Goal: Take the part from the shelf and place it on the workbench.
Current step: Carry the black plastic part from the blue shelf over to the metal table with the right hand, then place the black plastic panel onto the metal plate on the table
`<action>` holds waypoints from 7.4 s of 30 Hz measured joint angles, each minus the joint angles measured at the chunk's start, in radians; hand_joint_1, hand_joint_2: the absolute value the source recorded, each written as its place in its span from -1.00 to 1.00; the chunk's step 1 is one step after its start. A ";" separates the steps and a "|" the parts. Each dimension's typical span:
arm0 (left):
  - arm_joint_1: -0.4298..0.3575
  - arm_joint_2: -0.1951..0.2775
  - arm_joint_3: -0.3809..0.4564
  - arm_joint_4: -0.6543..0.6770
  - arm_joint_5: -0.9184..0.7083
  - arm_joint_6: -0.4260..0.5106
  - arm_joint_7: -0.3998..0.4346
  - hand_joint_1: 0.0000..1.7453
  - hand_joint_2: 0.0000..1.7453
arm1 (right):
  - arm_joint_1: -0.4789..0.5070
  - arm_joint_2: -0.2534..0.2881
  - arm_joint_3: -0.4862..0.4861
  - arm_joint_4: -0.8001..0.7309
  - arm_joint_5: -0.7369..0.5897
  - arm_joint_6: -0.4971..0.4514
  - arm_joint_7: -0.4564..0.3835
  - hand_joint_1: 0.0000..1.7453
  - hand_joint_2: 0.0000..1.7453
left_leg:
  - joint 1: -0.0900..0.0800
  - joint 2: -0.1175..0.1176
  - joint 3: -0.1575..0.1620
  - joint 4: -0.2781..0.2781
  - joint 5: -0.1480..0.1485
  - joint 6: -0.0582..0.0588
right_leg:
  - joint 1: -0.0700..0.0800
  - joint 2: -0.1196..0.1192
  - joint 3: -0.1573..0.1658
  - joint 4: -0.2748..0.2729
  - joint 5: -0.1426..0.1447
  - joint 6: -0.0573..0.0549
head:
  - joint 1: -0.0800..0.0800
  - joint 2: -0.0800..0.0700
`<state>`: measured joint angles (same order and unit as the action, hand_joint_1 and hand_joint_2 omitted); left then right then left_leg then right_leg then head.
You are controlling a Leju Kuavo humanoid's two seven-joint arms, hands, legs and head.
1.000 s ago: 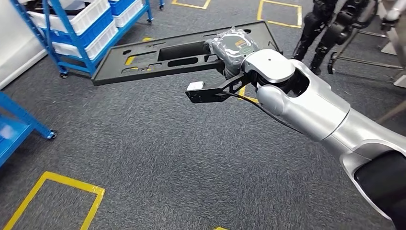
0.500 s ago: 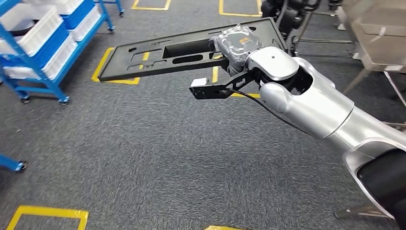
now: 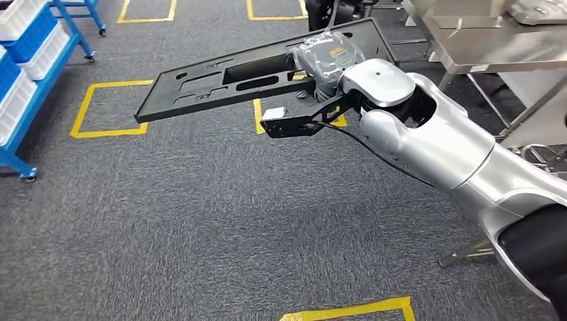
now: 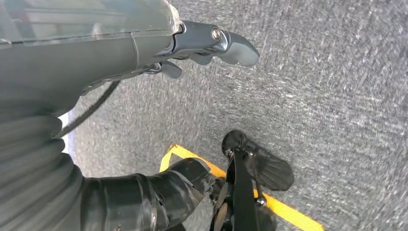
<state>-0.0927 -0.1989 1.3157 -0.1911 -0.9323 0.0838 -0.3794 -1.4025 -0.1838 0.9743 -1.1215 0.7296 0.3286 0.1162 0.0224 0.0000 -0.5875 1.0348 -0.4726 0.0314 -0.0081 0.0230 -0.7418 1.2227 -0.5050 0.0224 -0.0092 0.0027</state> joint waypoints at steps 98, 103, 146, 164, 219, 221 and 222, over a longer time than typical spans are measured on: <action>0.002 0.007 -0.016 0.000 -0.058 -0.001 0.060 -1.00 1.00 | -0.010 -0.234 0.014 -0.033 0.000 0.020 0.013 1.00 1.00 | 0.002 0.069 0.001 0.000 0.010 -0.004 | -0.009 -0.050 0.016 -0.050 0.079 0.009 | 0.003 0.000; -0.002 0.005 -0.016 0.000 -0.056 -0.001 0.060 -1.00 1.00 | -0.023 -0.234 0.014 -0.034 -0.001 0.016 0.013 1.00 1.00 | -0.007 0.126 0.026 -0.007 -0.008 -0.030 | 0.018 -0.078 0.082 -0.186 0.109 -0.021 | 0.002 0.000; 0.001 0.007 -0.015 0.001 -0.050 0.016 0.089 -1.00 1.00 | -0.008 -0.213 0.014 -0.018 0.011 0.009 -0.009 1.00 1.00 | -0.009 0.005 -0.059 0.046 0.042 -0.012 | 0.015 -0.006 0.144 -0.190 0.055 -0.042 | 0.000 0.000; 0.000 0.002 -0.014 0.001 -0.044 0.024 0.102 -1.00 1.00 | -0.006 -0.217 0.014 -0.005 0.011 0.008 -0.011 1.00 1.00 | -0.003 0.007 0.064 -0.031 -0.024 -0.030 | -0.004 -0.030 0.093 -0.188 0.108 0.000 | 0.001 0.000; -0.004 0.007 0.004 0.001 -0.032 -0.015 0.115 -1.00 1.00 | 0.011 -0.125 0.063 0.047 0.028 0.021 -0.044 1.00 1.00 | -0.009 0.002 -0.015 -0.036 0.058 0.012 | -0.009 -0.018 -0.011 0.077 -0.036 0.006 | -0.002 0.000; -0.003 0.007 0.005 0.001 -0.032 -0.014 0.118 -1.00 1.00 | 0.015 -0.118 0.071 0.055 0.027 0.017 -0.047 1.00 1.00 | -0.009 -0.003 -0.009 -0.027 0.045 0.007 | -0.013 -0.020 0.018 -0.013 0.039 0.006 | -0.002 0.000; -0.001 0.006 0.005 0.001 -0.032 -0.012 0.118 -1.00 1.00 | 0.016 -0.114 0.073 0.060 0.027 0.013 -0.049 1.00 1.00 | -0.009 -0.005 -0.007 -0.021 0.038 0.004 | -0.014 -0.021 0.045 -0.078 0.071 0.002 | -0.002 0.000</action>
<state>-0.0937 -0.1933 1.3208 -0.1903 -0.9640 0.0718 -0.2618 -1.3862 -0.2977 1.0473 -1.0617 0.7565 0.3411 0.0670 0.0138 -0.0048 -0.5950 1.0137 -0.4349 0.0349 -0.0218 0.0019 -0.6970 1.1444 -0.4335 0.0248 -0.0110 0.0023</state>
